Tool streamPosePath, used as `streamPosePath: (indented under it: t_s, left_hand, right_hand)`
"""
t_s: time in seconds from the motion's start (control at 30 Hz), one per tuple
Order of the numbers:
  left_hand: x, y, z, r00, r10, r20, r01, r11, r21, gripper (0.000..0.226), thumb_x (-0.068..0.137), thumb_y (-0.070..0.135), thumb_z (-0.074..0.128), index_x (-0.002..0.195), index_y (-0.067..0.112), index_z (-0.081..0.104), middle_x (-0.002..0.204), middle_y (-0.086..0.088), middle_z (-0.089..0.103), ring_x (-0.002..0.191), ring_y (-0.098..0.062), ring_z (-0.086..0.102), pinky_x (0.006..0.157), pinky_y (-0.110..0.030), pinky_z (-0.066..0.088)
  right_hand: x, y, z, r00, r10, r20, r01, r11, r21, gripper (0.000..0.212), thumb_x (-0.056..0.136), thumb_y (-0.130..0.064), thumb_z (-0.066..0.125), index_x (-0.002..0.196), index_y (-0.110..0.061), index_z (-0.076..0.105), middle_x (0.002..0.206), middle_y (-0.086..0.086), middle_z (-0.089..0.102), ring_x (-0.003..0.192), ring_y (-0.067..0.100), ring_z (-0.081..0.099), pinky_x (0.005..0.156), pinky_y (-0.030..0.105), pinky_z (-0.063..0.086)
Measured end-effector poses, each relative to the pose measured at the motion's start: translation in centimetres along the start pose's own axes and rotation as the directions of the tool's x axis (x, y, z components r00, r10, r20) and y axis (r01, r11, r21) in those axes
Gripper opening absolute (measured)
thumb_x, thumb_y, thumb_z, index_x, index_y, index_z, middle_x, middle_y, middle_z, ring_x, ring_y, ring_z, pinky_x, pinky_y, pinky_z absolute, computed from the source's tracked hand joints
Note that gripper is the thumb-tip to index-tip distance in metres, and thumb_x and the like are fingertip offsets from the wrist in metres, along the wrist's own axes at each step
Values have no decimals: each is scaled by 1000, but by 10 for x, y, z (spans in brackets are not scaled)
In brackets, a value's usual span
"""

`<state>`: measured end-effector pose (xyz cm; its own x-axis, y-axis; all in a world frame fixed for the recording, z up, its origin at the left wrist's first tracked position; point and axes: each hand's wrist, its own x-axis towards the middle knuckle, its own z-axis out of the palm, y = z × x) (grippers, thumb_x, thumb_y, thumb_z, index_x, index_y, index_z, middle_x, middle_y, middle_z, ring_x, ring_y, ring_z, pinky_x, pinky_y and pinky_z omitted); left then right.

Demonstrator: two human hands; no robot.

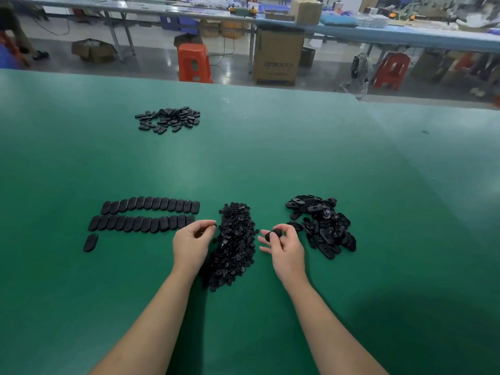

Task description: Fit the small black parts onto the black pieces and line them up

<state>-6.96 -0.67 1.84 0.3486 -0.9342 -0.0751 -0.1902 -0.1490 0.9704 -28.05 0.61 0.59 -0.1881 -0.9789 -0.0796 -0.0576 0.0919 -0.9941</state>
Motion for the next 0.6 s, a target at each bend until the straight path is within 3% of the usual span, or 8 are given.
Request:
streamPosePath:
  t_s: [0.03, 0.1, 0.2, 0.33, 0.43, 0.5, 0.6]
  left_hand:
    - [-3, 2, 3, 1000, 4, -13, -5, 1000, -9, 18, 90, 15, 73, 85, 32, 78, 73, 9, 74, 60, -7, 58, 60, -26, 51]
    - [-13, 10, 15, 999, 50, 6, -50, 999, -10, 18, 89, 15, 73, 84, 32, 78, 73, 13, 74, 62, -4, 59, 60, -18, 48]
    - [-28, 27, 41, 981, 144, 132, -152, 987, 53, 23, 87, 14, 74, 79, 36, 77, 76, 20, 73, 67, 4, 63, 64, -9, 46]
    - [-41, 41, 73, 966, 64, 252, -78, 996, 49, 21, 87, 12, 72, 79, 31, 77, 67, 15, 71, 52, 2, 56, 57, -18, 45]
    - [-46, 45, 87, 972, -23, 234, 15, 999, 39, 12, 86, 12, 74, 83, 24, 76, 74, 6, 74, 55, -5, 59, 59, -23, 48]
    - [-46, 46, 91, 980, -51, 192, 41, 998, 54, 10, 85, 13, 74, 82, 22, 73, 74, 3, 74, 57, -8, 62, 60, -27, 53]
    - [-43, 45, 93, 982, -72, 176, 55, 994, 97, 9, 85, 13, 74, 80, 21, 73, 75, 3, 74, 66, -14, 68, 70, -36, 60]
  right_hand:
    - [1, 0, 1, 1000, -4, 6, 4, 1000, -9, 8, 106, -14, 47, 106, -21, 51, 103, -5, 76, 93, 10, 75, 79, 31, 62]
    - [2, 1, 2, 1000, -11, 13, 11, 1000, -19, 12, 108, -15, 43, 108, -25, 50, 107, -7, 75, 93, 10, 75, 80, 31, 62]
    - [3, 1, 4, 1000, -21, 7, 21, 1000, 9, 18, 109, -14, 39, 112, -26, 52, 112, -7, 73, 93, 13, 75, 76, 29, 61]
    - [4, 2, 3, 1000, -3, -13, 4, 998, 67, 23, 108, -8, 38, 106, -20, 57, 109, 1, 71, 92, 11, 73, 70, 26, 58]
    - [5, 3, 0, 1000, 5, -19, -5, 1000, 20, 24, 106, -6, 40, 102, -21, 58, 103, 2, 69, 90, 12, 70, 68, 22, 55]
    - [5, 4, -1, 1000, -7, -23, 6, 1000, -9, 23, 105, -6, 41, 102, -22, 57, 97, -2, 68, 81, 4, 69, 66, 19, 54]
    - [5, 5, -1, 1000, -16, -16, 16, 999, -30, 23, 105, -6, 42, 102, -24, 55, 94, -4, 68, 77, -2, 67, 70, 21, 53]
